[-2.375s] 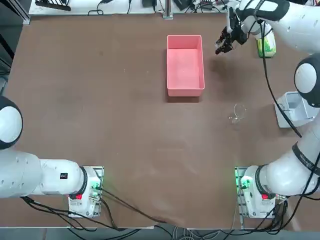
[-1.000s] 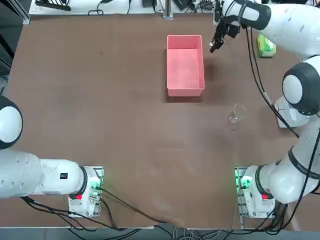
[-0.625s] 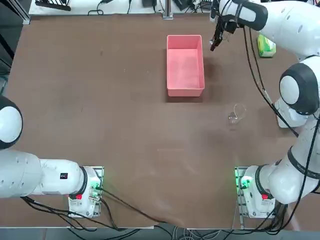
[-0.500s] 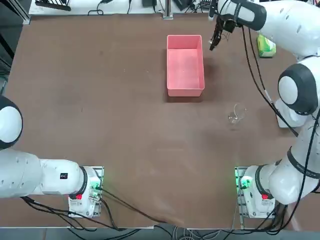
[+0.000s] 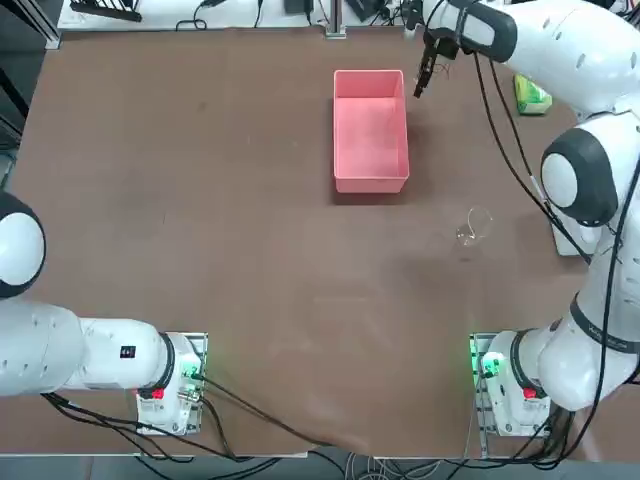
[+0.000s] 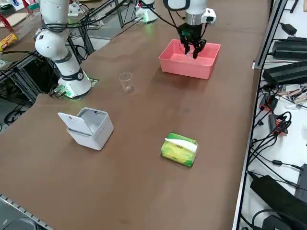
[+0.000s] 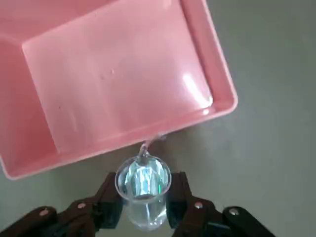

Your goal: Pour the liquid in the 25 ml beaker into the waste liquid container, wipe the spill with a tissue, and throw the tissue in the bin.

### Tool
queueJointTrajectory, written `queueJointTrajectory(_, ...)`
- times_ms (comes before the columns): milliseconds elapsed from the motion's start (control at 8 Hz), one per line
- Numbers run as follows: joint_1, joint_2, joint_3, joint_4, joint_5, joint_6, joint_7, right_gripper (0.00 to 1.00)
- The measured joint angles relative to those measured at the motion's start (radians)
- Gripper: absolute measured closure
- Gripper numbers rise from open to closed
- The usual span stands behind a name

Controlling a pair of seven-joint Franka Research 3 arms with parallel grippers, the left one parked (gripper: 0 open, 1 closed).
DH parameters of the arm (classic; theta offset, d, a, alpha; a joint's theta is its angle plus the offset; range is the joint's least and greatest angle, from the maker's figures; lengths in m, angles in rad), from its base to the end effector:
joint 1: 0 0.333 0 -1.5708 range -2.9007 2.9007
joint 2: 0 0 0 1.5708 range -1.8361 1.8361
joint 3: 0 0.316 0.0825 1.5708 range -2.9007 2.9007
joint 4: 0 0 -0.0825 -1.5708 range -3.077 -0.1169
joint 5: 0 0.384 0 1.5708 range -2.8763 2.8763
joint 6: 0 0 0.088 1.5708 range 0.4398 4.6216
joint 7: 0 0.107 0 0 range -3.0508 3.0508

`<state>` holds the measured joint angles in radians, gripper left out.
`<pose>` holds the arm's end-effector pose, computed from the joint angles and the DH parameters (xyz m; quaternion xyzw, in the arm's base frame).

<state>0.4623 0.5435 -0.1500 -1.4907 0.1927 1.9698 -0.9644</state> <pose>0.6528 0.2411 0.3540 -0.8196 -0.5702 0.0114 0.0552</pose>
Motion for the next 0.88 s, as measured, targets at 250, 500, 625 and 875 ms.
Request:
queueJointTrajectory(250, 0.007, 0.009, 0.000, 0.014, -0.036, -0.027, 0.050, 0.53)
queueJointTrajectory(500, 0.018, 0.019, 0.000, 0.040, -0.065, -0.053, 0.088, 0.53)
queueJointTrajectory(625, 0.023, 0.031, 0.000, 0.073, -0.077, -0.083, 0.110, 0.53)
queueJointTrajectory(875, 0.033, 0.058, 0.000, 0.135, -0.090, -0.114, 0.137, 0.53)
